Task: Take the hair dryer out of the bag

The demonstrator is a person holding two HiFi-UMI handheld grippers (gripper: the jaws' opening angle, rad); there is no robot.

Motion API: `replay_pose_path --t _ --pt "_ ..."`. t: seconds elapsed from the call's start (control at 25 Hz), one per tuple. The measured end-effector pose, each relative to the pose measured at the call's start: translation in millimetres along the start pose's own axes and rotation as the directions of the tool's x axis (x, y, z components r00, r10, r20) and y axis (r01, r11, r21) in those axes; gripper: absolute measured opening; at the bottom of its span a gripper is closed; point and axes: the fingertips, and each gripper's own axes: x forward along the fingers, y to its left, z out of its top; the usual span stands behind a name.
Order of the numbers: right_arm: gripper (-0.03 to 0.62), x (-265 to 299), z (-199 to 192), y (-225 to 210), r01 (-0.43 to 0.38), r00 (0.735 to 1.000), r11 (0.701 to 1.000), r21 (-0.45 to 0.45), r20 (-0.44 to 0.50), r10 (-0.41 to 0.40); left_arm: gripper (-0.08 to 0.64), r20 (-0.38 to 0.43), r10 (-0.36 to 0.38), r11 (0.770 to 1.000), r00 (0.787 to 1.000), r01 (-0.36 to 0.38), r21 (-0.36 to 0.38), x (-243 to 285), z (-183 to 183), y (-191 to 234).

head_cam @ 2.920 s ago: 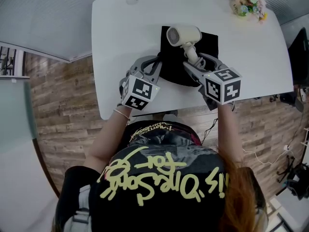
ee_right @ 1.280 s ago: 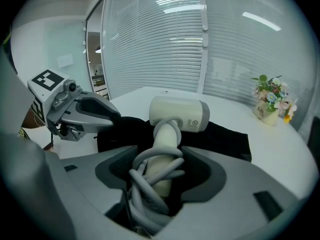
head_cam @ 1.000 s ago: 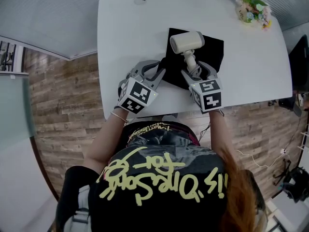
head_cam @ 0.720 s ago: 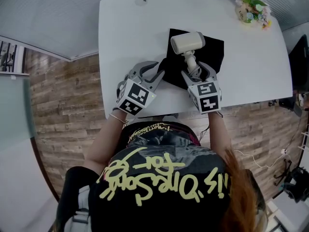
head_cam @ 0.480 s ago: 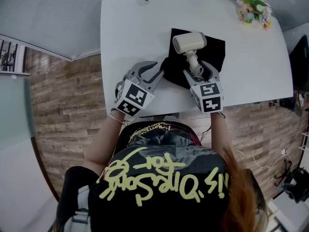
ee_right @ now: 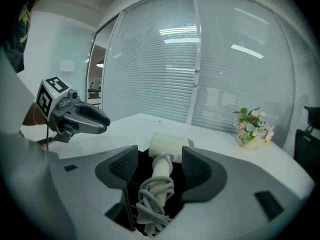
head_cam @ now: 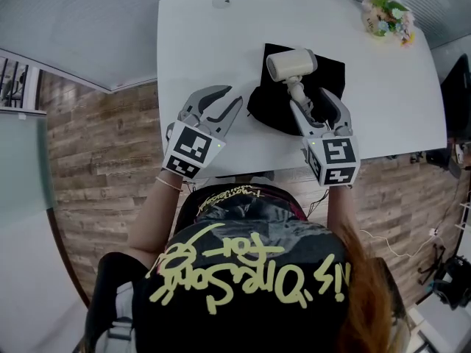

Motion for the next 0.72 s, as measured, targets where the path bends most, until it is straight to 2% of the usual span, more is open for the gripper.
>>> replay_pose_path --t 0.24,0.48,0.64,0.72 --pt "0.275 -16 44 4 -0.028 0.988 0.999 0.046 0.151 0.02 0.094 0.111 0.037 0.999 0.993 -0.035 -0.02 -17 40 14" --pt "0.272 -23 72 16 -0.097 0.967 0.993 0.072 0.242 0.077 0.074 0.187 0.054 0.998 0.981 -0.05 -0.026 -30 64 19" --pt "0.217 -30 85 22 -0.119 0.952 0.99 0.076 0.291 0.092 0.061 0.231 0.057 0.998 0.971 -0.048 -0.045 -36 76 19" --pt "0.215 -32 90 24 -0.12 0.948 0.991 0.067 0.304 0.094 0.054 0.252 0.062 0.997 0.966 -0.05 -0.054 -38 82 20"
